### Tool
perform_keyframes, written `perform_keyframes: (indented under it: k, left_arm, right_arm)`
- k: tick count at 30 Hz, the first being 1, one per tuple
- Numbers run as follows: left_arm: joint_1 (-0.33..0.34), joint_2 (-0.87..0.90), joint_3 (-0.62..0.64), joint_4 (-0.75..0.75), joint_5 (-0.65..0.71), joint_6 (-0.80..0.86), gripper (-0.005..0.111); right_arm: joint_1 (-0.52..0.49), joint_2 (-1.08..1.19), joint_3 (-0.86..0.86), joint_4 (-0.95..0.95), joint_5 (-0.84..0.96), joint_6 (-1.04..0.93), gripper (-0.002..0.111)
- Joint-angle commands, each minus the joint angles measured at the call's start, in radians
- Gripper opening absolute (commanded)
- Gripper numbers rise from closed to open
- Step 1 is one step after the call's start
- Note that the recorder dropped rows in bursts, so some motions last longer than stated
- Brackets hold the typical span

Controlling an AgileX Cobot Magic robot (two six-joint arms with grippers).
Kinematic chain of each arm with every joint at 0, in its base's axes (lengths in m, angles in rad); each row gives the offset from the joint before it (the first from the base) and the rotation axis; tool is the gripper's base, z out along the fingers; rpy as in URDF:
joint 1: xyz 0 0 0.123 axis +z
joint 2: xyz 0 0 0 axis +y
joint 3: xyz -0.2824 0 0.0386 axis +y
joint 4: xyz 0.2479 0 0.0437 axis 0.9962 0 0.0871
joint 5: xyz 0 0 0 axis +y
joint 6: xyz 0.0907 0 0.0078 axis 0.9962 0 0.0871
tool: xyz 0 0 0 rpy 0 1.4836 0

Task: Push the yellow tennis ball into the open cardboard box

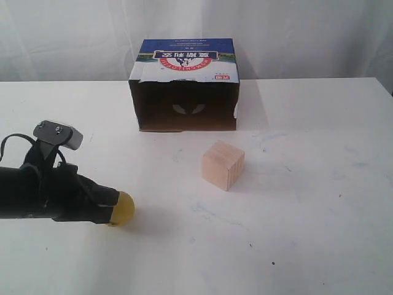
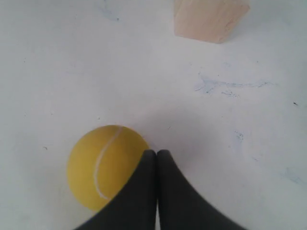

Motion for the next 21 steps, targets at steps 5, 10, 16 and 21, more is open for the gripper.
perform_keyframes:
  k: [5,10,16,21]
  left_arm:
    - [-0.001,0.098,-0.077,-0.020,-0.013,0.068,0.000]
    - [-0.001,0.188,-0.165,-0.020,-0.024,0.089,0.000]
    - [-0.001,0.224,-0.239,-0.020,-0.045,0.082,0.000]
    - [0.064,0.185,-0.396,-0.020,-0.206,0.146,0.000]
  right_arm:
    - [-0.004,-0.006,0.005,0.002,-0.012,0.003,0.000]
    - [-0.004,-0.006,0.005,0.002,-0.012,0.003,0.000]
    - [-0.004,-0.006,0.005,0.002,-0.012,0.003,0.000]
    - [-0.004,-0.006,0.005,0.002,-0.012,0.003,0.000]
